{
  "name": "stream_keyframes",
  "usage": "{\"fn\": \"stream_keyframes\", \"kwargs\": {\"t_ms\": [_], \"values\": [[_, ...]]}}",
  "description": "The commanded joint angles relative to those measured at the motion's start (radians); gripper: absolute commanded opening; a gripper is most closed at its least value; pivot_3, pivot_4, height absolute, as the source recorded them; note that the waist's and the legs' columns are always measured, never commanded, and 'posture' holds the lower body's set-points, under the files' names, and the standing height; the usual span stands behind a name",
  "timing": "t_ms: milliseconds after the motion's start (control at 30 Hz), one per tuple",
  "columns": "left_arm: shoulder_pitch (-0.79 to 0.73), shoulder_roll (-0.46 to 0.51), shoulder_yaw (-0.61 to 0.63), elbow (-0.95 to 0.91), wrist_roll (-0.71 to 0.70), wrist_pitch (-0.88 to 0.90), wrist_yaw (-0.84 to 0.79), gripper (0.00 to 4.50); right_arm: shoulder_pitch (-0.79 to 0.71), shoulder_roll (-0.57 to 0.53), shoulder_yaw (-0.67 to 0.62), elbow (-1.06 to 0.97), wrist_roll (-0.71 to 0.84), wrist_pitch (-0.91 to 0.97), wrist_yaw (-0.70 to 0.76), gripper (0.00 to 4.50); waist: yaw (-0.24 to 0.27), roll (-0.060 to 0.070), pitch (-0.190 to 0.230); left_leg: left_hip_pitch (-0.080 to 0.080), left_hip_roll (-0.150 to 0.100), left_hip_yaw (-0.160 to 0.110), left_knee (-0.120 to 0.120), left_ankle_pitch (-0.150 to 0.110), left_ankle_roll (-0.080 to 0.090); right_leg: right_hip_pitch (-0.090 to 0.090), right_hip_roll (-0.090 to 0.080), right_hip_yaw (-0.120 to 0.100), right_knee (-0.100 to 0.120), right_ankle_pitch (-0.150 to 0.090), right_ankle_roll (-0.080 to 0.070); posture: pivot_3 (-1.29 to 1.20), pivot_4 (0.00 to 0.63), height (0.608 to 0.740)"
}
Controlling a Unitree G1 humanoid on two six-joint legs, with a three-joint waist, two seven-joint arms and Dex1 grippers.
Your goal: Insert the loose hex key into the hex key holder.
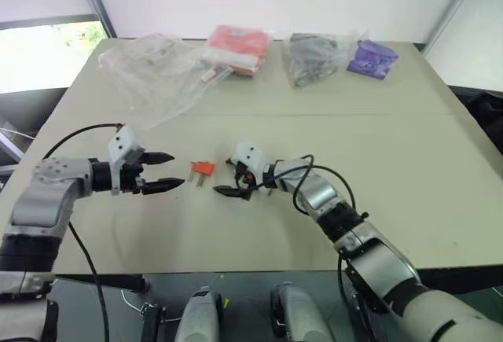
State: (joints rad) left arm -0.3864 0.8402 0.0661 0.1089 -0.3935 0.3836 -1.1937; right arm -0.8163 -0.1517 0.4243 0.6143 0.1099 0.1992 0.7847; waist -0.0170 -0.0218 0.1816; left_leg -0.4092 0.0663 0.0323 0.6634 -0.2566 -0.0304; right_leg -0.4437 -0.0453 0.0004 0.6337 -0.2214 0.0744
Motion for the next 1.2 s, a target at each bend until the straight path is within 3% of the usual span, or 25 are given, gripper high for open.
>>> {"fn": "stream_keyframes", "kwargs": {"t_ms": [33,267,667,767,933,1200], "values": [[0.013,0.0,0.053,-0.057,-0.03,0.021,0.033,3.73,-0.067,0.04,-0.046,0.136,-0.016,-0.092,0.038,4.5,-0.001,0.0,0.0,0.0,0.0,0.0,0.0,0.0,0.0,0.0,0.0,0.0,0.0,0.0,0.0,0.0,0.15,0.739],[0.036,-0.006,0.063,-0.087,-0.037,0.028,0.074,3.73,-0.151,0.102,-0.079,0.342,-0.077,-0.213,0.047,4.5,-0.003,0.0,0.0,0.001,0.0,0.0,0.0,0.0,0.0,0.0,0.0,0.0,0.002,0.0,0.0,0.0,0.15,0.739],[0.051,-0.02,0.05,-0.083,-0.024,0.009,0.112,3.73,-0.173,0.194,-0.109,0.432,-0.154,-0.294,0.052,4.5,-0.022,0.0,0.0,0.002,0.001,-0.001,0.0,0.0,0.0,0.0,0.0,0.0,0.004,0.0,0.0,0.0,0.15,0.739],[0.051,-0.025,0.047,-0.08,-0.021,0.006,0.122,3.77,-0.167,0.204,-0.114,0.439,-0.17,-0.304,0.046,3.66,-0.027,0.0,0.0,0.002,0.001,-0.001,0.0,0.0,0.0,0.0,0.0,0.0,0.004,0.0,0.0,0.0,0.15,0.739],[0.053,-0.03,0.047,-0.078,-0.015,0.001,0.13,3.77,-0.166,0.202,-0.125,0.457,-0.191,-0.325,0.033,1.14,-0.027,0.0,0.0,0.003,0.0,-0.001,-0.001,0.0,0.0,0.0,0.0,0.0,0.006,0.0,0.0,0.0,0.15,0.739],[0.041,-0.033,0.046,-0.045,0.002,-0.016,0.125,3.77,-0.176,0.153,-0.131,0.412,-0.221,-0.4,0.009,1.02,-0.024,0.001,0.0,0.003,0.0,-0.001,0.0,0.0,-0.001,0.0,0.0,0.0,0.006,0.0,0.0,0.0,0.15,0.739]]}}
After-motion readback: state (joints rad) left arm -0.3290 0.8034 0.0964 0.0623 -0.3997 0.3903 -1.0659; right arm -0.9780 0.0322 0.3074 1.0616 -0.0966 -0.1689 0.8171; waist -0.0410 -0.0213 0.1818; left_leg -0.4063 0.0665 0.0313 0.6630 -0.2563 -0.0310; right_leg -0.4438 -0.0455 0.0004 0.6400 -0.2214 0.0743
